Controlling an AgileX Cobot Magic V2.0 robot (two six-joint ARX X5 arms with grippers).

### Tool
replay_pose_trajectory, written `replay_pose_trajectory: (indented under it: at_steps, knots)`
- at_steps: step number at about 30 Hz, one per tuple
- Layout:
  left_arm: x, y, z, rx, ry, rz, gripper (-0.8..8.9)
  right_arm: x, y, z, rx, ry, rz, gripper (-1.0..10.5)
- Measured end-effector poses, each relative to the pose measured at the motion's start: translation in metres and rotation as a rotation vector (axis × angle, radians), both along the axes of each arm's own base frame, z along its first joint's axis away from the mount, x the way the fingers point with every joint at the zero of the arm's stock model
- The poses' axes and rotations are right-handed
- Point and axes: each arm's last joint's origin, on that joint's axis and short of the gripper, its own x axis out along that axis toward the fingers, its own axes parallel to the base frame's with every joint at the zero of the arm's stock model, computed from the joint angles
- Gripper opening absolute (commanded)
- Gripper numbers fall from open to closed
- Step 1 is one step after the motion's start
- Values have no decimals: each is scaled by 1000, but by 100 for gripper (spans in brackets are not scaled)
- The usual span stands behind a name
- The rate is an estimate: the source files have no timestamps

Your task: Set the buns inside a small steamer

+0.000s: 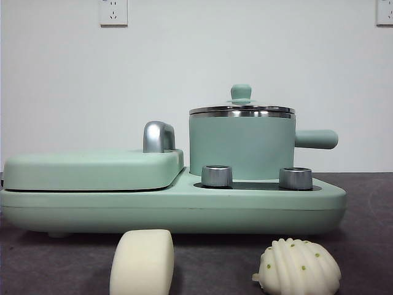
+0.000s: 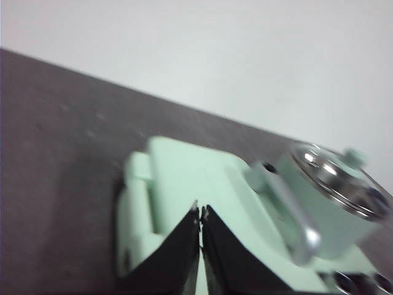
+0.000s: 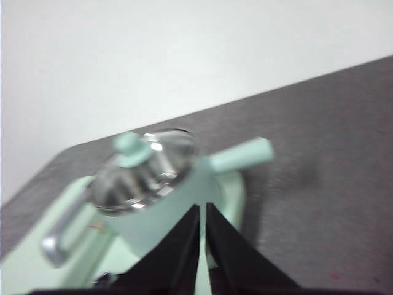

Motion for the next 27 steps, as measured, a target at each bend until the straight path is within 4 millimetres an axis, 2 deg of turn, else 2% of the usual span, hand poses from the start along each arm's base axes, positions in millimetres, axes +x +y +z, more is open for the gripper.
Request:
replay_pose_trajectory:
  at_steps: [4,6,8,12,20,27]
  knots:
    - [0,-2,29,-7,35,-50,10,-5,2,28,10,34,84,14]
    - [1,-2,47,-8,28,-67,46,-5,3,40,16,72,138,14]
    - [6,-3,64,-8,23,-73,97,-3,5,50,22,106,196,14]
    - [19,-4,94,-7,72,-109,116,3,9,68,8,151,356,14]
    - [53,-13,132,26,173,-307,116,17,12,96,-71,172,480,14]
    - [76,-25,153,105,224,-440,118,23,12,107,-147,139,498,15]
